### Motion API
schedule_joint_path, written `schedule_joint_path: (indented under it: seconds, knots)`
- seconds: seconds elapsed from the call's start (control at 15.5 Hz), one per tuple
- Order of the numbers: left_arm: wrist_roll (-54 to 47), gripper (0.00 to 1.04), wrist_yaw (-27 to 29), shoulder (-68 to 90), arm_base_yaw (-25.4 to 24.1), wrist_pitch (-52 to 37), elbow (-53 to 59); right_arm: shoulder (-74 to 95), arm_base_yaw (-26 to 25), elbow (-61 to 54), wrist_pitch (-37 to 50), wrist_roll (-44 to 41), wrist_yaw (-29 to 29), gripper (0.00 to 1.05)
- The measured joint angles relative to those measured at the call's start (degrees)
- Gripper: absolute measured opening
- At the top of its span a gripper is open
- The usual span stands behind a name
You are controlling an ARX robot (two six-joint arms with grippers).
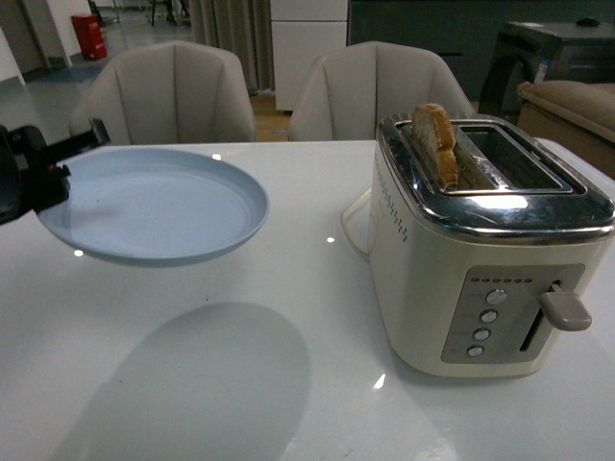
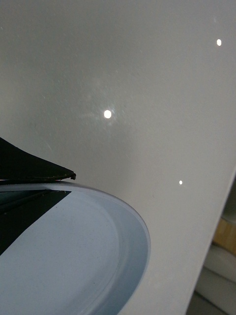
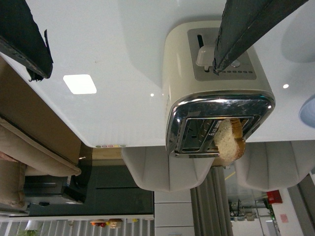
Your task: Left arm holds plate, right arm toasts bread
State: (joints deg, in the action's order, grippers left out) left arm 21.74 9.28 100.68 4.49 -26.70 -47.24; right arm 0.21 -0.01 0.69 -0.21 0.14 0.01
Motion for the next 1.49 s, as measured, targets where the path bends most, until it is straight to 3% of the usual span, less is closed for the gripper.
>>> schedule_joint_path:
  seconds: [0.65,1.49]
  knots:
    - [-2.8,0.03,2.9,12.5,-1.0,-4.7,-2.5,0.0,0.0,0.0,0.0,0.0,0.0,0.98]
    - [-4.6,0.03,1.7,18.1,2.8,-3.4,-5.5,0.0,0.0,0.0,0.0,0.0,0.0,0.98]
